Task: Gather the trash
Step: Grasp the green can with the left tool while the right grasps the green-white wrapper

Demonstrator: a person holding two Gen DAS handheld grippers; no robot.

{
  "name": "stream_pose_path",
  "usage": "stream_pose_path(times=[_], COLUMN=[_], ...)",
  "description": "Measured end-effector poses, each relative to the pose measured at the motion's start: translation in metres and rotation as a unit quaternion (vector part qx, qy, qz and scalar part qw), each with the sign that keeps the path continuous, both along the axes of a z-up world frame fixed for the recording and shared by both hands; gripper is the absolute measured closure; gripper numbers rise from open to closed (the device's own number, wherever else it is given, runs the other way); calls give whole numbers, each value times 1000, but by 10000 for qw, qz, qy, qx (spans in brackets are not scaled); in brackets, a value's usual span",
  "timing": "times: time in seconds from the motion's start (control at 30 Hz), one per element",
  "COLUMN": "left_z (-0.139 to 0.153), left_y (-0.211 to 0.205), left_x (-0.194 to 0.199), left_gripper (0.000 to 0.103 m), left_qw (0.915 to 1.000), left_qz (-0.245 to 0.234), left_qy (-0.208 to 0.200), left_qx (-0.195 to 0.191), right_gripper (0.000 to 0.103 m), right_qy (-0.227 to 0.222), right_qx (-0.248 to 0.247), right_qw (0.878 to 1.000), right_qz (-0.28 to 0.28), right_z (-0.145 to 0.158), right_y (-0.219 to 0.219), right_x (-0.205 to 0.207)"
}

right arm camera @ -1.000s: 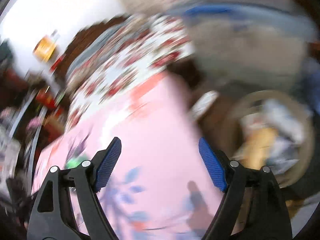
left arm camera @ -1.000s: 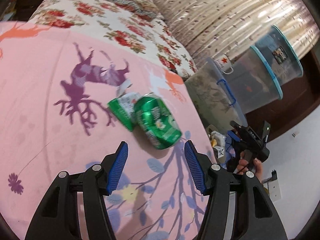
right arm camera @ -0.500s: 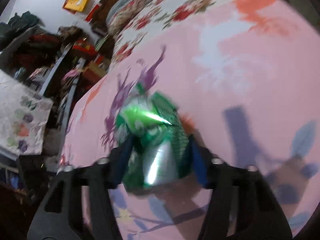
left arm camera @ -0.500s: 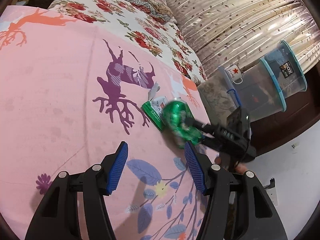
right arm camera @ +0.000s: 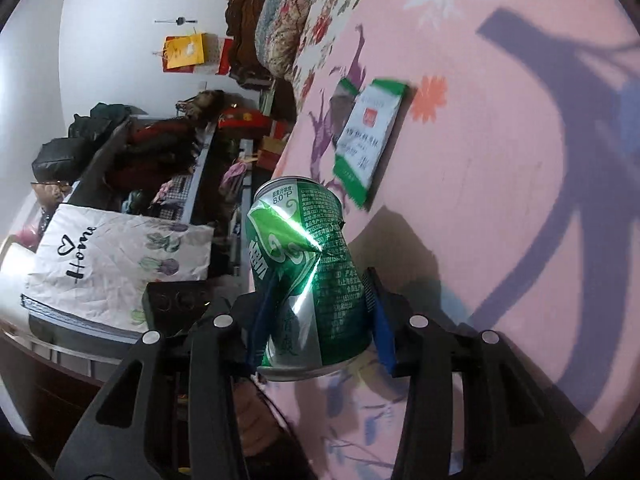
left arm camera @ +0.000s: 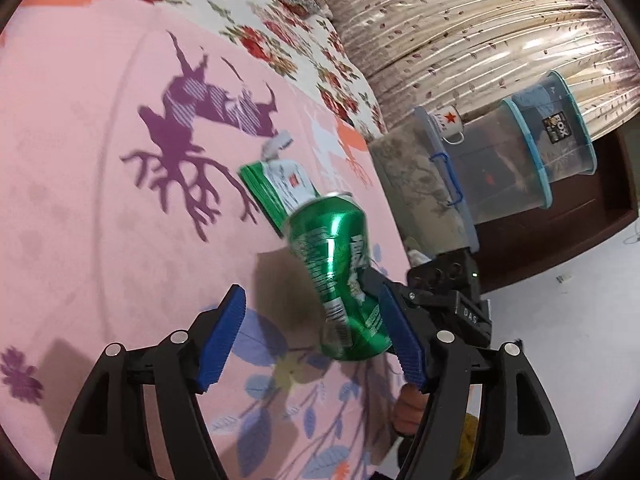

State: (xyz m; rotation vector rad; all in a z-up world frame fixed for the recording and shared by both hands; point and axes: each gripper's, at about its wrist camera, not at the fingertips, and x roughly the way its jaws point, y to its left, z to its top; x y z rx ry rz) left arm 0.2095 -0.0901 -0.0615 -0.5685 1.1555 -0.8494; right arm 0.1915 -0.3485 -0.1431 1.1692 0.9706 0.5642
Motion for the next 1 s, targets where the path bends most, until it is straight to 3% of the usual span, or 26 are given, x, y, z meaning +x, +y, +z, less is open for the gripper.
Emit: stream_pose_path(times=[0.1, 0.13, 0.17, 0.3, 0.4, 0.47, 0.5, 0.57, 0.67, 0.73, 0.9, 0.97, 1.0], left_z=[-4, -5, -5, -6, -9, -13, -14, -16, -16, -17, -19, -18, -18], left_y=[-2, -3, -4, 8, 30, 49, 57, 74, 90, 97, 99, 100, 99], left_x=[-1, -2, -3, -2, 0, 2, 3, 4, 3, 3, 3, 3, 3], left_gripper=[43, 55, 82, 88, 88, 88, 88, 88, 87, 87, 87, 87, 87], left_qw=[9996, 9995, 9994, 9996, 9992, 9984, 9979, 9967, 9955, 9952, 9949, 9950, 9951], left_qz=[-48, -78, -138, 31, 286, 493, 561, 723, 867, 875, 855, 847, 841], left_qy=[135, 131, 99, 4, 19, 61, 80, 90, 15, 35, 87, 72, 59], left_qx=[-224, -288, -297, -283, -264, -262, -305, -359, -390, -443, -526, -527, -521], right_gripper=[57, 57, 57, 53, 42, 42, 42, 41, 33, 24, 22, 28, 46], right_qy=[30, 25, 11, 13, -119, -287, -323, -248, -273, -353, -654, -704, -738], right_qx=[120, 142, 112, -215, -1087, -2075, -2702, -3389, -4083, -4660, -5751, -5722, -5603], right_qw=[9998, 9998, 9998, 9997, 9936, 9764, 9603, 9378, 9102, 8832, 8153, 8169, 8247], right_qz=[138, 167, 180, 63, -275, -517, -617, -710, -644, -408, 127, 173, 212], right_z=[-1, -1, 0, 9, 28, 44, 50, 54, 57, 59, 54, 51, 52], right_y=[13, 18, 21, 21, 11, 8, 9, 10, 21, 39, 85, 83, 83], right_x=[2, 4, 6, 9, 9, 15, 21, 35, 56, 71, 89, 80, 77])
